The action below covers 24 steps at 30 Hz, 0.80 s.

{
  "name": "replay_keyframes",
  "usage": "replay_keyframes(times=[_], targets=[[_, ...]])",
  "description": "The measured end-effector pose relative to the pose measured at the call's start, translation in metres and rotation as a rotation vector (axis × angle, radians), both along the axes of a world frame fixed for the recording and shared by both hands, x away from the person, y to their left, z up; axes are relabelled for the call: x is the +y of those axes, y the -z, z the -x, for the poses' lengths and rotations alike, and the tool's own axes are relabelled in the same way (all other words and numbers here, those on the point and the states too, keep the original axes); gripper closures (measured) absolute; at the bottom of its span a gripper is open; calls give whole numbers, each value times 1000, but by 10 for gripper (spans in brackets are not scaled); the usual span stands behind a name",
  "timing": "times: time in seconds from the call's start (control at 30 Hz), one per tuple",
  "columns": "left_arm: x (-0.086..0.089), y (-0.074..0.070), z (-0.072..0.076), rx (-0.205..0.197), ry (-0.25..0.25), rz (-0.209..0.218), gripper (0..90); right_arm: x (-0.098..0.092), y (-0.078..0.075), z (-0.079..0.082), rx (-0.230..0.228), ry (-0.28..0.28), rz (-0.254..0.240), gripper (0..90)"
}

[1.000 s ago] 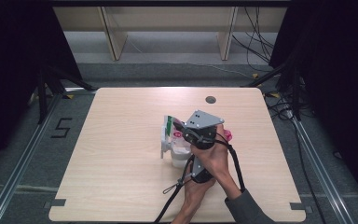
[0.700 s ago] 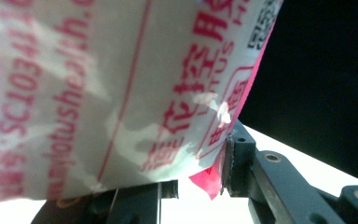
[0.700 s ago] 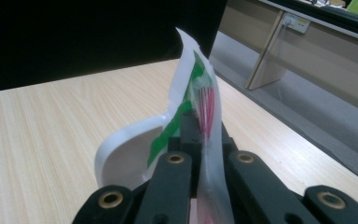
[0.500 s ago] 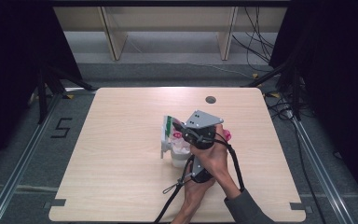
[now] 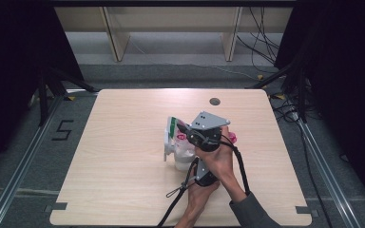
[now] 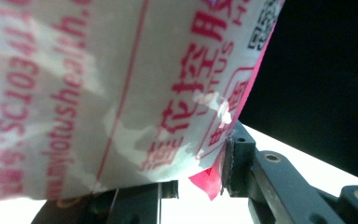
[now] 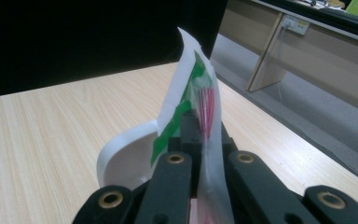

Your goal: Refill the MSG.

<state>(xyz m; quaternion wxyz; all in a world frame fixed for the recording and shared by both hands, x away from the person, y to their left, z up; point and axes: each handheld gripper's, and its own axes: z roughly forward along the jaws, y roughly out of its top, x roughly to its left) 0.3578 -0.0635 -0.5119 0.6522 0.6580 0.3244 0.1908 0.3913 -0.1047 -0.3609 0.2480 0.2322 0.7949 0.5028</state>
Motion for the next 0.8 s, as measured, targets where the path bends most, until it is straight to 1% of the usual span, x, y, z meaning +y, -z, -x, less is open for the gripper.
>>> replay_keyframes(times=[0.03,0.07,0.1,0.13,0.17,0.2,0.23,0.3,0.33,0.37,0.4,0.43,0.47,0.5,0.53,0.57,0.6,0.63,0.67,0.7,0.73,0.77,0.8], targets=[[0,0,0,-3,-2,1,714,0,-1,1,8,-3,-3,896],[0,-1,0,-1,-2,2,715,0,-2,1,4,-10,6,896],[0,0,0,3,-2,9,715,1,-1,2,-7,-6,3,896],[0,0,0,3,-2,9,714,1,-1,2,-7,-6,3,896],[0,0,0,3,1,0,715,2,0,0,-7,-8,12,896],[0,0,0,3,1,0,715,2,0,1,1,0,6,896],[0,0,0,-4,-3,3,715,1,0,1,-2,-12,9,896],[0,0,0,3,-2,14,716,2,-1,2,-12,-11,6,896],[0,0,0,3,-2,14,715,2,0,1,-16,-18,22,896],[1,1,-2,12,43,-17,714,2,1,0,-22,-12,37,896],[2,1,-2,21,16,5,716,2,2,-1,8,-15,24,896],[0,1,-1,19,6,41,716,2,2,-1,10,-15,7,896],[0,0,-1,12,2,29,716,2,1,0,8,-19,-2,896],[0,0,-1,12,2,29,716,2,1,0,8,-19,-2,896],[-1,0,-2,8,37,26,716,1,-1,0,5,-33,12,896],[-1,1,-1,3,42,17,716,3,1,0,-5,-19,18,896],[1,1,-2,3,41,-13,715,2,1,-1,-1,-24,33,896],[1,1,-2,3,40,-7,715,3,2,-1,-9,-13,22,896],[1,0,-1,5,17,-1,716,2,1,-1,-1,-24,29,896],[-1,1,-2,-5,32,20,717,3,1,1,-6,-21,15,896],[1,0,-1,1,4,-2,717,2,0,1,-5,-23,14,896],[1,0,-1,1,4,-2,717,2,0,1,-7,-22,14,896],[0,0,-1,1,36,-2,716,3,1,0,-5,-22,16,896]])
